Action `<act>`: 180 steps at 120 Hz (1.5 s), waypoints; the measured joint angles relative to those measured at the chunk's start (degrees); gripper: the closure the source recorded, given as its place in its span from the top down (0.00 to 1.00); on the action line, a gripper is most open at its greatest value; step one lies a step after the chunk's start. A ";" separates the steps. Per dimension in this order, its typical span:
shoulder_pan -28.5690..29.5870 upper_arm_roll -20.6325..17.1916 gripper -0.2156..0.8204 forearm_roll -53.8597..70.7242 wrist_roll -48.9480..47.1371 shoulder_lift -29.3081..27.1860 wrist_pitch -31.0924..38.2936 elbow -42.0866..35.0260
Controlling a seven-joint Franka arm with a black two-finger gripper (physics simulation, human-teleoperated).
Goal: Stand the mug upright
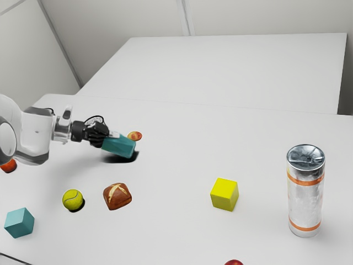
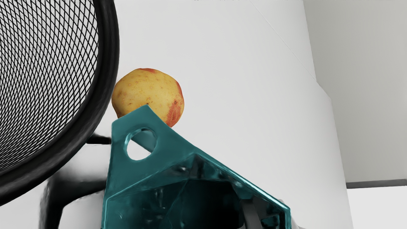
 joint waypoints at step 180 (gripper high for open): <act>-17.56 -9.49 0.68 60.01 -26.84 -4.86 32.02 7.26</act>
